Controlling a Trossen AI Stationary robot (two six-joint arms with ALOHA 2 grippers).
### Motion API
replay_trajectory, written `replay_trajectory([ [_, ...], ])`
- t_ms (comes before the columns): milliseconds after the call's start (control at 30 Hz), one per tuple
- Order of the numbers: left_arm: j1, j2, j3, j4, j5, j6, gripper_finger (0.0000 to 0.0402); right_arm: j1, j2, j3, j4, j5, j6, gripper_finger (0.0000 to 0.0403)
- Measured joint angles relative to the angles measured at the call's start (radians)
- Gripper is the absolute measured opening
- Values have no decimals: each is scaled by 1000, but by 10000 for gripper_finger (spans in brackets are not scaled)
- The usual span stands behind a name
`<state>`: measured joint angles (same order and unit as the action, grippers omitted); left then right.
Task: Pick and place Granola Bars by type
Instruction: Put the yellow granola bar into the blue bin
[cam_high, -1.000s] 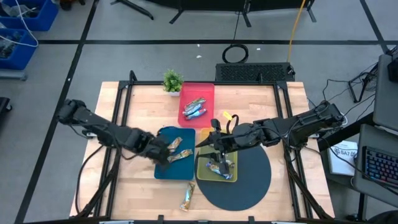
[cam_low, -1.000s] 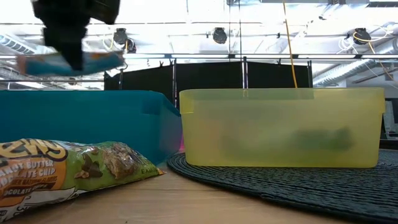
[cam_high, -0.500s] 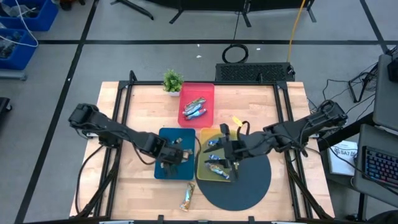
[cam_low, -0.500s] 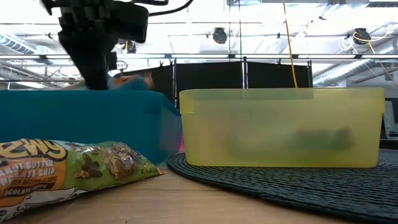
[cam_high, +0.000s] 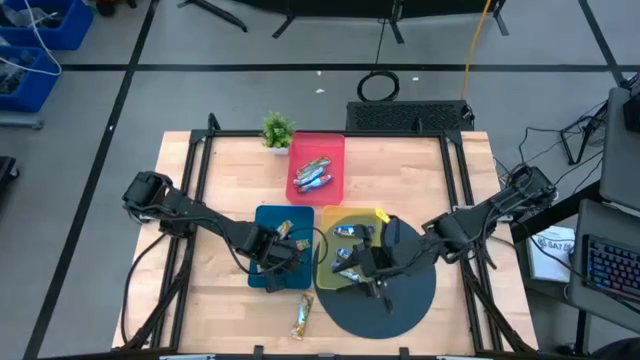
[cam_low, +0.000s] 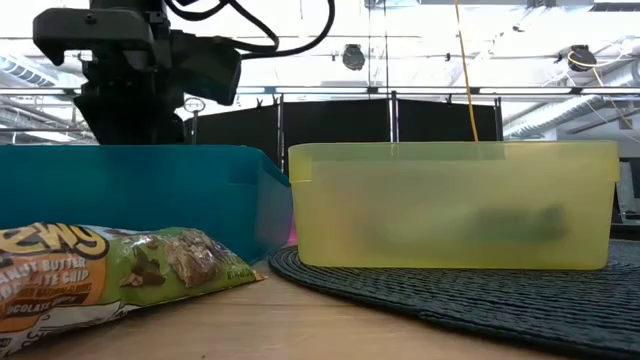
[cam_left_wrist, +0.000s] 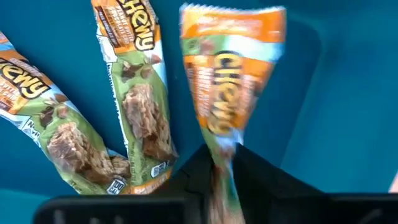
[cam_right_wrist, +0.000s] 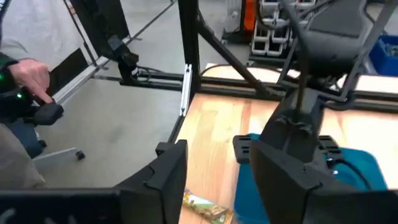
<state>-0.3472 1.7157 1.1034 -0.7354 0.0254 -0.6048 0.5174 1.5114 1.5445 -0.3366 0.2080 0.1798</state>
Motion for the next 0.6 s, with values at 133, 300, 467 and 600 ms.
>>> replay_trajectory([
  [133, 2, 0, 0, 0, 21, 5, 114, 31, 53, 0, 19, -2, 16, 185],
  [300, 4, -40, 0, -2, 99, -106, 158, 66, 132, 0, 26, -4, 11, 192],
  [467, 6, -177, 0, -39, 4, -324, 178, 55, 218, 0, 85, -3, 18, 192],
  [600, 4, -332, 0, -55, -109, -462, 174, 27, 303, 0, 108, 0, 18, 192],
])
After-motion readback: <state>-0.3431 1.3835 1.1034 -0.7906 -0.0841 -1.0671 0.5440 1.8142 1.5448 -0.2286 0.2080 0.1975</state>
